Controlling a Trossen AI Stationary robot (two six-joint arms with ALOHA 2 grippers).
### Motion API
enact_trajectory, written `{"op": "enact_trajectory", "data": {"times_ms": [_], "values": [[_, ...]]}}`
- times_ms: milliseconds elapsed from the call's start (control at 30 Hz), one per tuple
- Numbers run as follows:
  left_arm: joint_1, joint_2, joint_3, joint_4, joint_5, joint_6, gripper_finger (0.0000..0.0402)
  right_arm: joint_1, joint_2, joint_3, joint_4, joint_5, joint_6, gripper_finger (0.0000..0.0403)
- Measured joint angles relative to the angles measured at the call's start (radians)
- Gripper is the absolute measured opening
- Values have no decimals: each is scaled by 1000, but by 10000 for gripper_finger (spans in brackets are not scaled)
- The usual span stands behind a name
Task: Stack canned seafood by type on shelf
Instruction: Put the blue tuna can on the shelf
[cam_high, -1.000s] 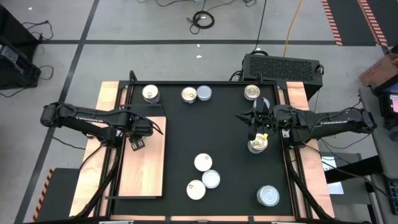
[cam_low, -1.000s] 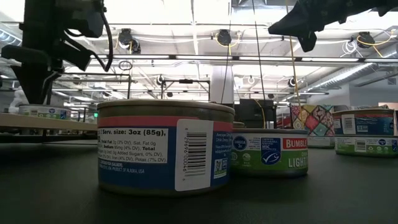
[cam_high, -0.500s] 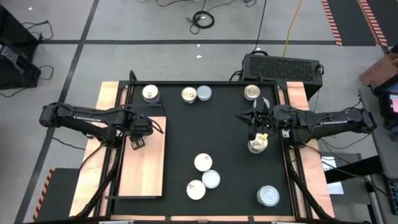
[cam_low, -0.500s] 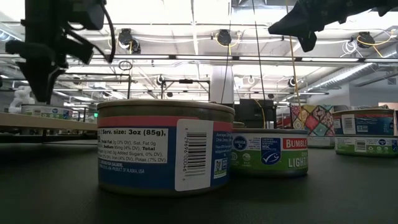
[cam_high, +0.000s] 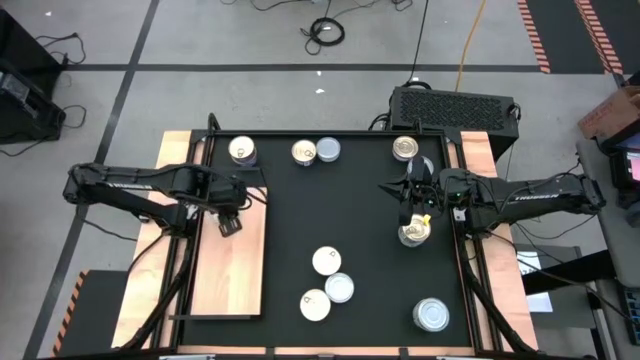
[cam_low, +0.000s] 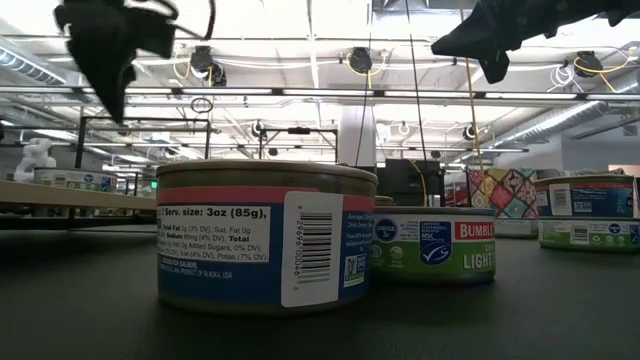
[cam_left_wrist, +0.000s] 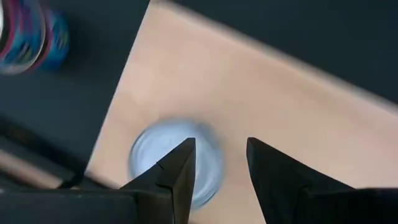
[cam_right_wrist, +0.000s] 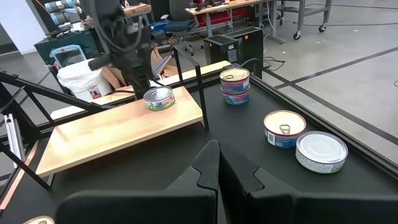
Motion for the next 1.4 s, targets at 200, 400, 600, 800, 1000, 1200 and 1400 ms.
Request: {"op": "enact_trajectory", "data": {"times_ms": [200,400,600,800,1000,1200,1400], "values": [[-31,2,-15,295,188,2,148,0,0,0,-4,0,0,0],[-99,43,-36,639,275,5,148,0,0,0,-13,0,0,0],[-148,165,-37,842,275,2,148,0,0,0,-15,0,1,0],[-155,343,-16,974,280,-65,148,0,8,0,-14,0,16,0],[-134,493,89,967,299,-78,147,0,30,0,-26,0,-6,0],[-93,599,219,887,308,-108,147,-1,59,-1,-14,0,-93,0],[-55,678,240,838,368,-128,147,-1,63,-1,83,0,-216,0]]}}
